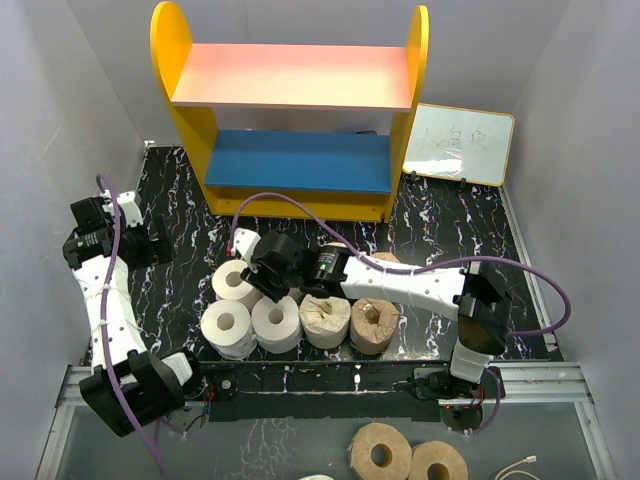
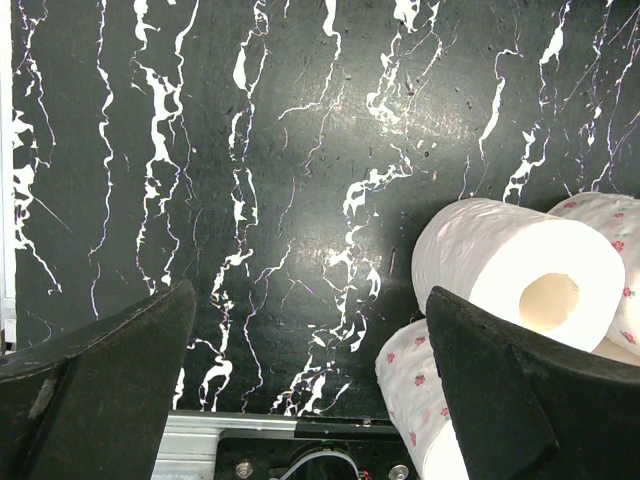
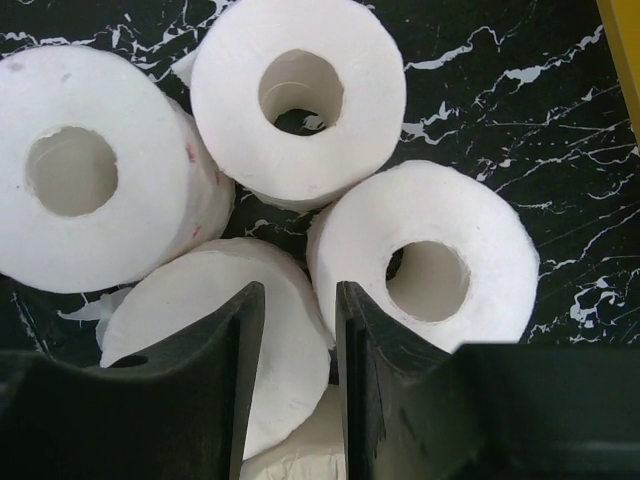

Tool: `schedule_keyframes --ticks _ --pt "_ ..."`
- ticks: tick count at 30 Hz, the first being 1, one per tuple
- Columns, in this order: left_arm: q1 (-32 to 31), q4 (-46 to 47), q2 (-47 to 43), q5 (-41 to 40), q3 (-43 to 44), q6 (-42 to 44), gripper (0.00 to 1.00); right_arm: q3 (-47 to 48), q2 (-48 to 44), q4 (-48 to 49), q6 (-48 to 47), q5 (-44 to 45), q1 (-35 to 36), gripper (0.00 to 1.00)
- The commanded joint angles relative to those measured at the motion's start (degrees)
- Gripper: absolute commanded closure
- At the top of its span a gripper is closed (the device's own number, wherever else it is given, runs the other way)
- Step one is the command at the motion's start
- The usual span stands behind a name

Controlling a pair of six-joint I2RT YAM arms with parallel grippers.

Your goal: Place and organize the paper towels onto the shelf

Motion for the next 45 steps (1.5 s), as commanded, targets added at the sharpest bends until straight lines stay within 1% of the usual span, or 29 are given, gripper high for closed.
schedule_keyframes --ticks 1,5,13,20,24,27,30,34,42,45 --pt "0.32 -0.34 -0.42 1.35 -0.35 0.17 0.01 0.01 -1.75 2.63 1.22 -1.32 -1.8 0.67" --pt "0.32 -0.39 -0.02 1.24 -0.34 0.13 0.01 -1.02 -1.6 2.75 2.06 -2.67 -3.07 0.65" --pt "0.33 -0.64 1.36 2.01 -0.34 0.52 0.01 -1.32 -0.14 1.7 2.31 -4.86 -3.87 0.52" --pt "0.32 -0.78 1.78 2.13 -0.33 0.59 0.01 -1.39 0.62 1.44 2.3 -5.64 -3.95 0.49" --pt "0.33 -0.87 2.11 2.22 -0.34 0.64 0.01 -1.1 3.16 1.29 1.98 -5.3 -3.96 0.46" --pt "0.33 -0.7 2.21 2.47 -0.41 0.52 0.01 -0.93 3.73 1.33 1.65 -4.66 -3.96 0.38" --pt "0.32 0.37 1.63 4.69 -1.41 0.2 0.01 -0.4 4.29 1.18 1.38 -3.67 -3.96 0.37" --pt "0.33 1.41 0.46 4.65 -2.18 -0.03 0.01 0.1 4.11 1.18 1.02 -2.08 -4.21 0.37" --pt "0.32 1.33 1.49 5.01 -2.16 0.09 0.01 2.19 2.68 -0.03 0.77 0.87 -4.22 0.36" --pt "0.35 1.41 1.61 5.12 -2.18 0.12 0.01 1.96 2.36 -0.18 0.06 3.97 -4.22 0.36"
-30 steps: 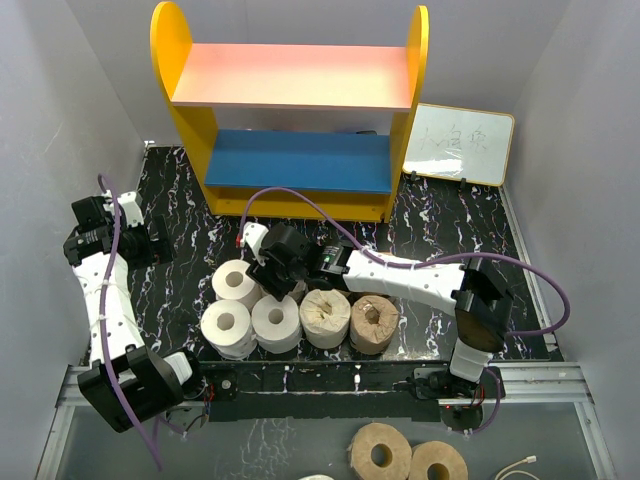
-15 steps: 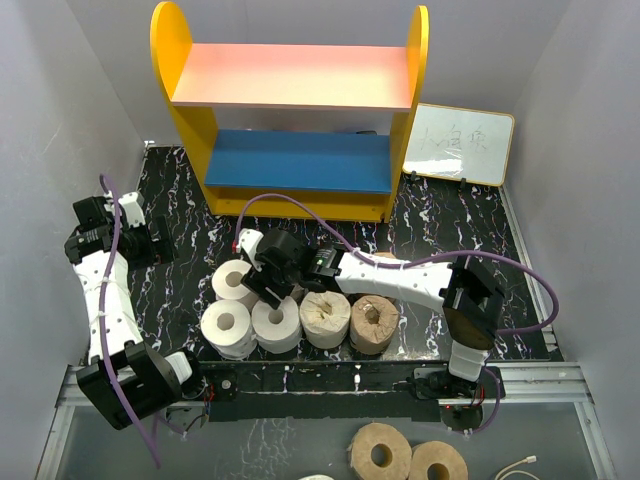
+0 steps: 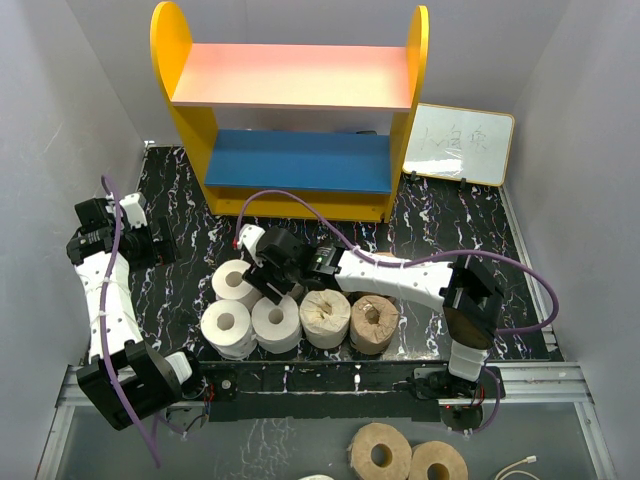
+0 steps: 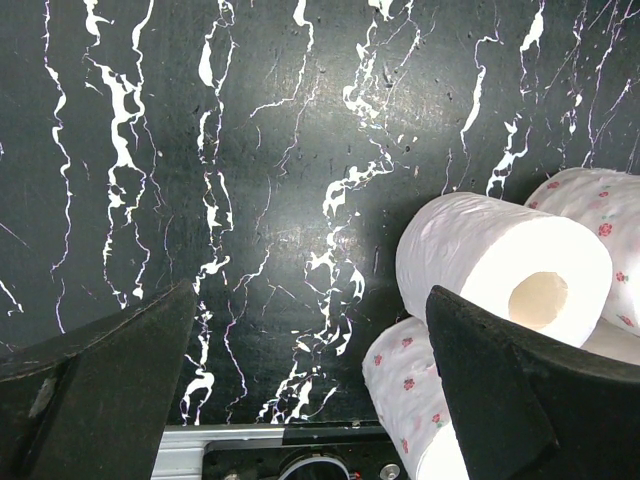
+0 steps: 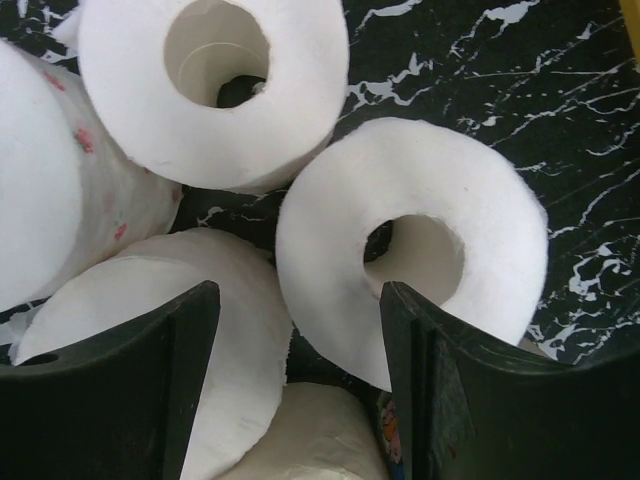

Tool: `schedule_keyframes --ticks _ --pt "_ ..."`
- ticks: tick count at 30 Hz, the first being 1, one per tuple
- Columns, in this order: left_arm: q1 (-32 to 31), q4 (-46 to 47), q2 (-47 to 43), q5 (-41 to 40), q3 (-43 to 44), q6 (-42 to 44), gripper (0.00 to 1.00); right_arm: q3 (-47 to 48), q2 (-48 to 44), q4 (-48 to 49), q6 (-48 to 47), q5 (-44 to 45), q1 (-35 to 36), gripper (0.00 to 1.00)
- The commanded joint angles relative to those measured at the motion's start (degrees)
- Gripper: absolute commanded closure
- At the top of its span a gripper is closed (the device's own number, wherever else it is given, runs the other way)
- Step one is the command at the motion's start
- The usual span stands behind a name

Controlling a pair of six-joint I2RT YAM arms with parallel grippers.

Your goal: Place and organize the paper towels onto the shelf

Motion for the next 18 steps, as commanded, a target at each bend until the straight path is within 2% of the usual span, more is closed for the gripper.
schedule_keyframes --ticks 1,6,13,15,18 --pt "0.33 0.02 -0.44 1.76 -0.41 -0.1 0.01 2.53 -0.43 0.42 -1.87 5.84 -0.37 0.37" --pt "0.33 0.13 -0.35 1.75 -0.52 -0.07 0.01 2.53 2.0 -0.15 -2.65 7.66 -0.37 0.38" --pt "0.32 0.26 -0.24 1.76 -0.57 -0.11 0.01 2.4 3.62 0.89 -1.88 4.2 -0.37 0.41" --pt "0.26 0.3 -0.26 1.74 -0.69 -0.02 0.01 2.4 3.71 1.31 -1.75 3.51 -0.37 0.45" --pt "0.31 0.37 -0.34 1.71 -0.75 -0.03 0.01 2.48 3.71 1.38 -1.78 3.86 -0.42 0.63"
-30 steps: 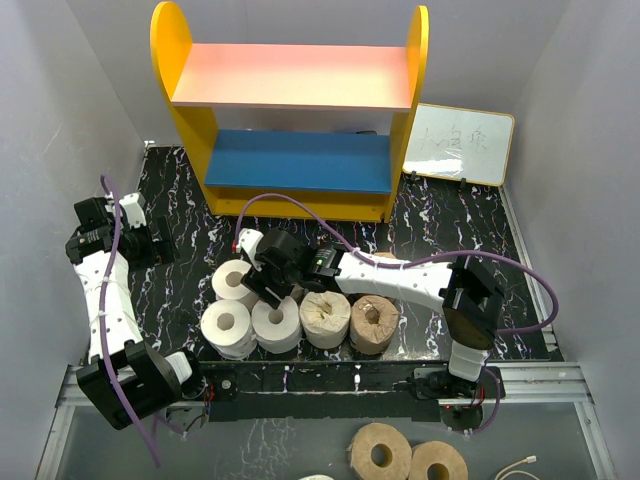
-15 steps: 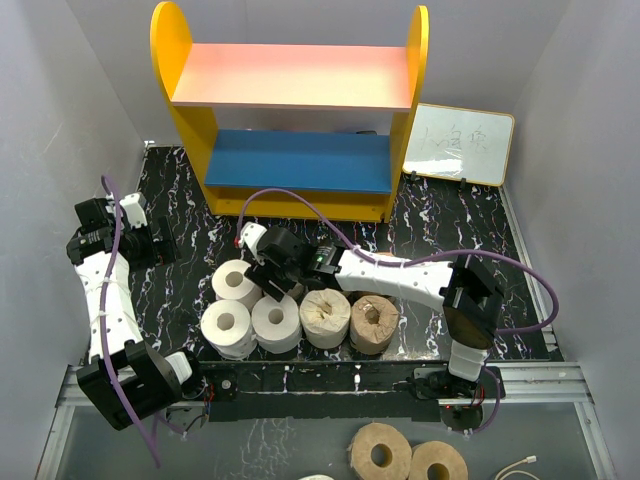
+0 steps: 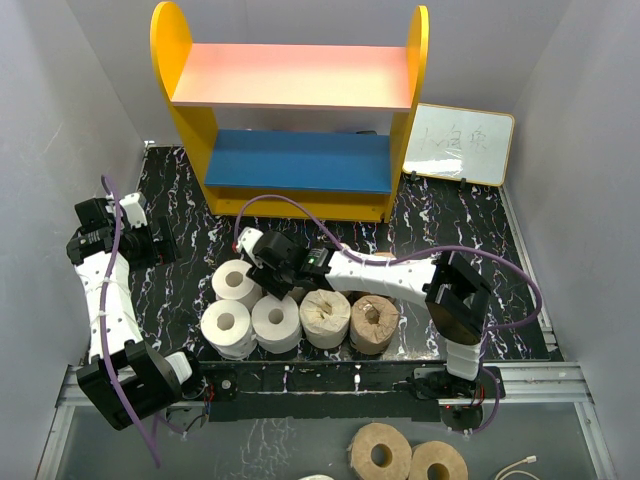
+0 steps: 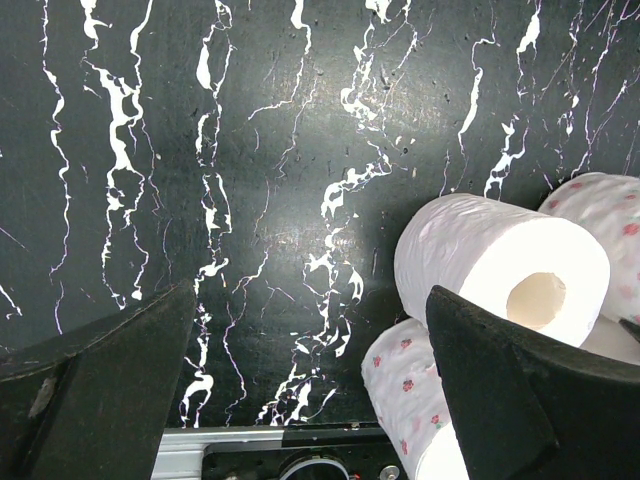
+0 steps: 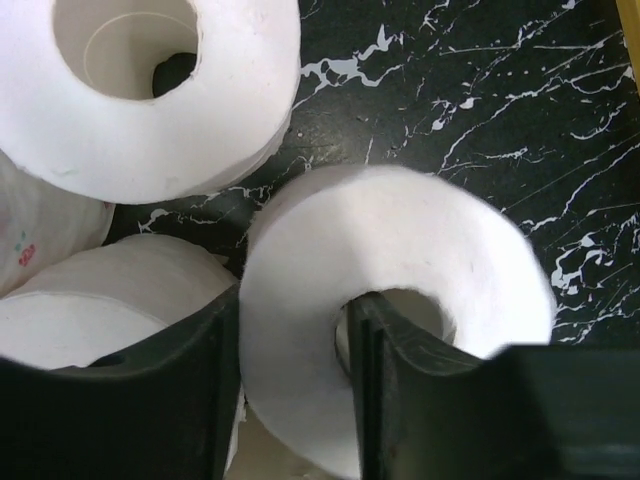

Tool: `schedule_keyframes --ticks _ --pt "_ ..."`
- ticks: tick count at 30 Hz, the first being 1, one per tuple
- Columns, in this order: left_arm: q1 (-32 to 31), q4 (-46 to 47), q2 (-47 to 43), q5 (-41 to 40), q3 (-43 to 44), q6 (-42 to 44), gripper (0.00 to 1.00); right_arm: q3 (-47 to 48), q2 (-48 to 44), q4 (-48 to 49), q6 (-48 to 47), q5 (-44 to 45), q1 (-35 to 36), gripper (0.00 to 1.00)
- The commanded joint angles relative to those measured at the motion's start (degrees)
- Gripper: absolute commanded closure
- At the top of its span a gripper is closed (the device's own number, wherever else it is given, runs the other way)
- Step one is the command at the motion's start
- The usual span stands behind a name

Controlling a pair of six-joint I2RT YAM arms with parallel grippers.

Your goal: Place and organize the paper towels onto the shelf

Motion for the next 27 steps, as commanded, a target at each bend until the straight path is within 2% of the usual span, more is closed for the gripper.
schedule_keyframes --ticks 1,5,10,14,20,23,27 --pt "0.26 0.15 -0.4 1.33 -0.72 -0.06 0.01 2.37 -0.47 1.25 0.38 -0.77 -0.13 0.71" --pt "0.28 0.15 -0.36 1.27 -0.77 -0.12 0.01 6.05 -1.17 -2.28 0.1 2.34 -0.11 1.0" --pt "0.33 0.24 -0.21 1.44 -0.81 -0.05 0.01 15.26 -1.55 -8.82 -3.35 9.78 -0.16 1.0" --pt "0.33 0.19 -0.85 1.75 -0.81 0.06 0.01 24.3 -0.36 -13.44 -5.25 10.12 -4.2 1.0" --pt "0.33 0.33 -1.69 1.67 -0.85 0.06 0.01 27.51 -1.12 -9.68 -10.71 16.18 -11.63 1.0" --pt "0.3 0.24 -1.57 1.89 -0.85 0.14 0.01 24.27 -4.33 -4.1 -15.57 12.19 -15.21 1.0" --pt "0.33 0.2 -1.6 2.1 -0.86 0.23 0.01 11.23 -14.24 12.3 -21.21 3.4 -20.53 1.0"
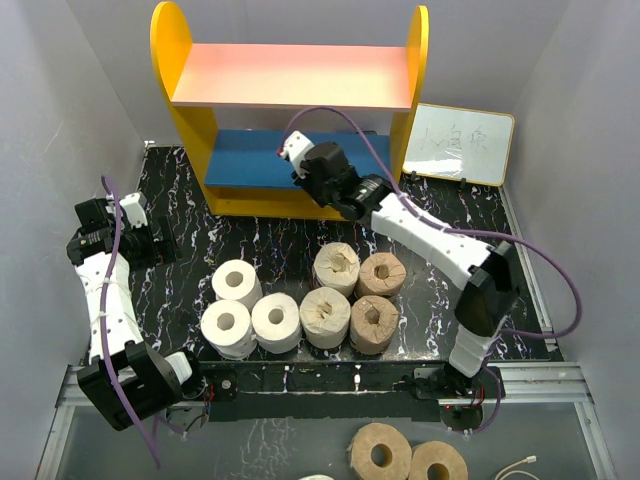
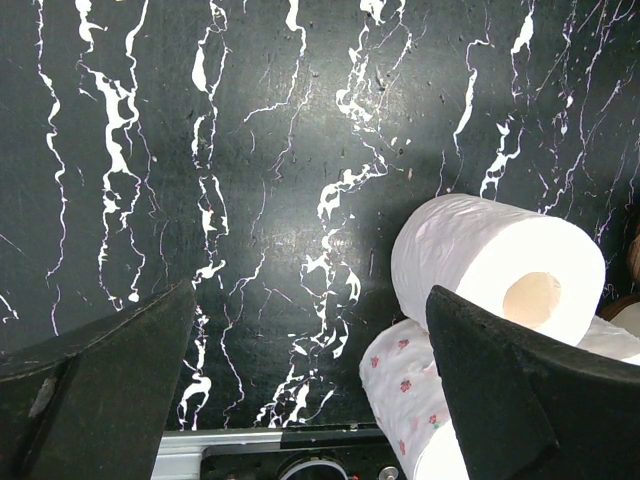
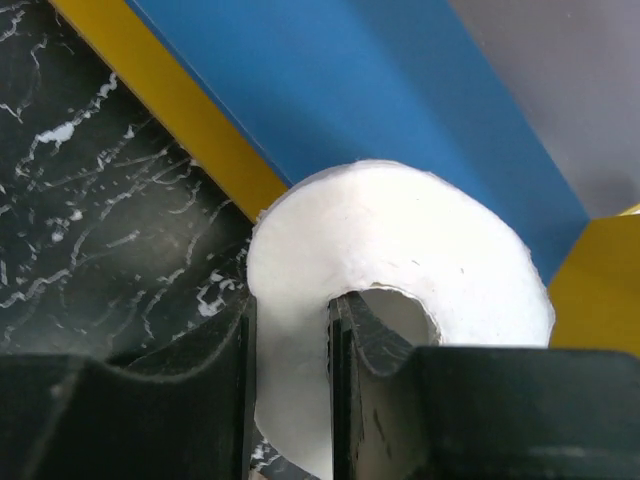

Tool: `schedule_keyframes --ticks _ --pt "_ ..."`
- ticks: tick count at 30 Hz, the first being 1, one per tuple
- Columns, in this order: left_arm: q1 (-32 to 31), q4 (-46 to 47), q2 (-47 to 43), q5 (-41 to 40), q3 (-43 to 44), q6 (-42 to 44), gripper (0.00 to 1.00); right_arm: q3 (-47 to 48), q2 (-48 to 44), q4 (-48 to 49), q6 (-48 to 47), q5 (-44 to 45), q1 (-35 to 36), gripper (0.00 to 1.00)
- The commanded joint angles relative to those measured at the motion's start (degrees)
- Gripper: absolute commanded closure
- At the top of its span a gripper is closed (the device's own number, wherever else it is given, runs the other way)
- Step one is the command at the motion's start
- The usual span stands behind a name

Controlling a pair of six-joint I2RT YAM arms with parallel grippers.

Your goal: Place and organize the paper towels onto the shelf

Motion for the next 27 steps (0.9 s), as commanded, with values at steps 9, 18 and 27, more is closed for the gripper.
schedule_keyframes --ticks 9,18,27 --pt "0.33 -0.07 -1.92 1.8 -0.68 0.26 0.01 -10.45 -13.47 25.15 -7.59 -16.46 -13.19 1.0" --pt "0.33 0.06 -1.87 1.59 -0.68 0.19 0.01 -11.95 -12.17 29.24 -4.99 -18.19 -19.14 1.0" --pt "0.33 0.07 -1.5 1.47 -0.68 0.18 0.01 -11.86 -10.74 28.76 -4.55 -18.41 -20.09 1.0"
